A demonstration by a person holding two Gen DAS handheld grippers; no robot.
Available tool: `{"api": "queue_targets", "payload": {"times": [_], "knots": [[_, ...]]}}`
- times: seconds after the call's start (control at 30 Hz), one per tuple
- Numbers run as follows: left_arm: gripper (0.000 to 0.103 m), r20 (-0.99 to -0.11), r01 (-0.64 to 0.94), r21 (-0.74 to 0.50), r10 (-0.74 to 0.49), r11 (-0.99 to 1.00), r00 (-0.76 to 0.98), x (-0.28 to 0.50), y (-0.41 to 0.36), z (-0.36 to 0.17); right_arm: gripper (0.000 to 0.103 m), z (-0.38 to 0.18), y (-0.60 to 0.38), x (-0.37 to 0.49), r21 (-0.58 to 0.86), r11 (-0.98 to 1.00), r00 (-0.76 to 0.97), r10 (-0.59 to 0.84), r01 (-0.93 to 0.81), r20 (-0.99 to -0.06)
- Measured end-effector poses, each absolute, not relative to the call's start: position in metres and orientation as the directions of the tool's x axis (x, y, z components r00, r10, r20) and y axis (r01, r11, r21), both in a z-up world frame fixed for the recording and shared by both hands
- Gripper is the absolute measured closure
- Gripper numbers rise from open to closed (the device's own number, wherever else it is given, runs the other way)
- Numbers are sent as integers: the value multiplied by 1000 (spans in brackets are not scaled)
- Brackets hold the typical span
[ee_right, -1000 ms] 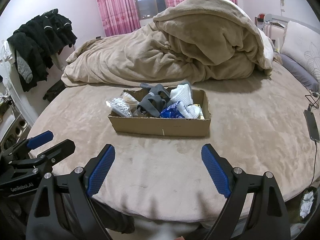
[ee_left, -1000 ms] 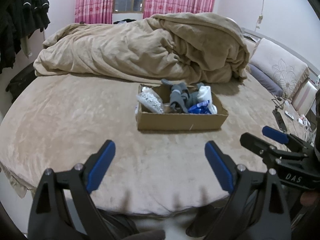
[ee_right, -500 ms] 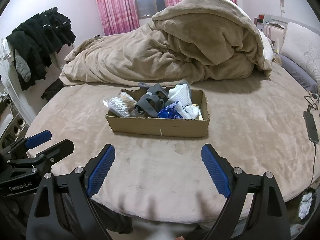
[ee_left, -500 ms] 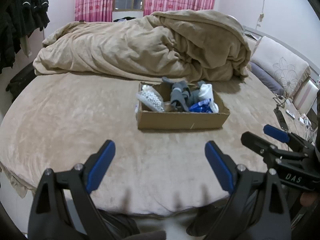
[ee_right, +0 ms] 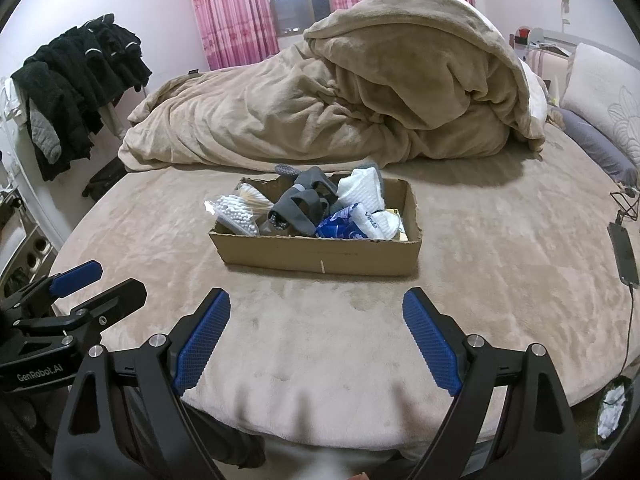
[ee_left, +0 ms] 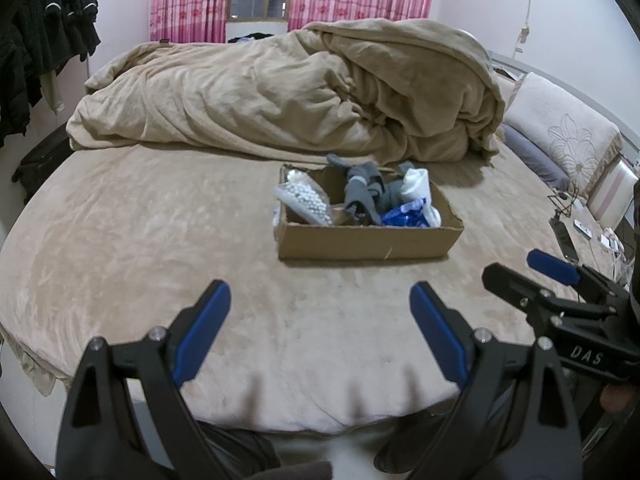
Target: Organize objects
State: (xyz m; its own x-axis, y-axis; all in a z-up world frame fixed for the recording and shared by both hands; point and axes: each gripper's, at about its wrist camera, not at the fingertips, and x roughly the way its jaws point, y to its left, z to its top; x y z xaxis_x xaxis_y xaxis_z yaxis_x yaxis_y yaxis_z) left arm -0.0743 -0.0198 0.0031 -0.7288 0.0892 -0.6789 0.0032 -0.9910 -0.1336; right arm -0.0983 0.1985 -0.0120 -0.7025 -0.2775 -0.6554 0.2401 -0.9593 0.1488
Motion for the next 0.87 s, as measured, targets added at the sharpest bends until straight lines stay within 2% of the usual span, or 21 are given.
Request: {"api": "queue_targets", "payload": {"times": [0.67, 0.87], "knots": [[11, -697, 9, -135, 88, -991, -711, -87, -22, -7, 13, -16, 198, -104, 152, -959, -697, -277, 237, -662], [11, -718, 39, -62, 17, -997, -696, -106, -27, -19, 13, -16, 202, -127, 134, -960, -715, -272, 244, -644]]}}
